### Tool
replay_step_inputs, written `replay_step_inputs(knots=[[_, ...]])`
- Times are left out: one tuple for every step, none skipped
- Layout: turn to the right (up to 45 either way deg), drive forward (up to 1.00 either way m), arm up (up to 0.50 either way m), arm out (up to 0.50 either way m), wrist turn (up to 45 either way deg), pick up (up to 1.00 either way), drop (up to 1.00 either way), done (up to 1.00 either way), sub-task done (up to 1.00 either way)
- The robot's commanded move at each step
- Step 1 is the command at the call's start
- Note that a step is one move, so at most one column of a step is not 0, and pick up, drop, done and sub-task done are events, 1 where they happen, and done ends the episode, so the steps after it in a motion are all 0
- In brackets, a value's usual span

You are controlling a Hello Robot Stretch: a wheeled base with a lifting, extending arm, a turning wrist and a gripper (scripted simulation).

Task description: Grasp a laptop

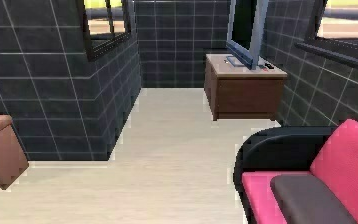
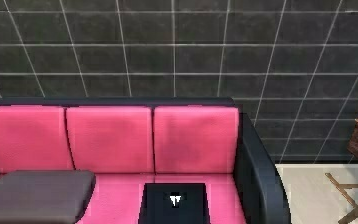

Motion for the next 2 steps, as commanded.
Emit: replay_step_inputs(knots=[[0.0, 0.00, 0.00, 0.30, 0.0, 0.00, 0.00, 0.00, 0.00], [0.0, 0.00, 0.00, 0.00, 45.0, 0.00, 0.00, 0.00, 0.00]])
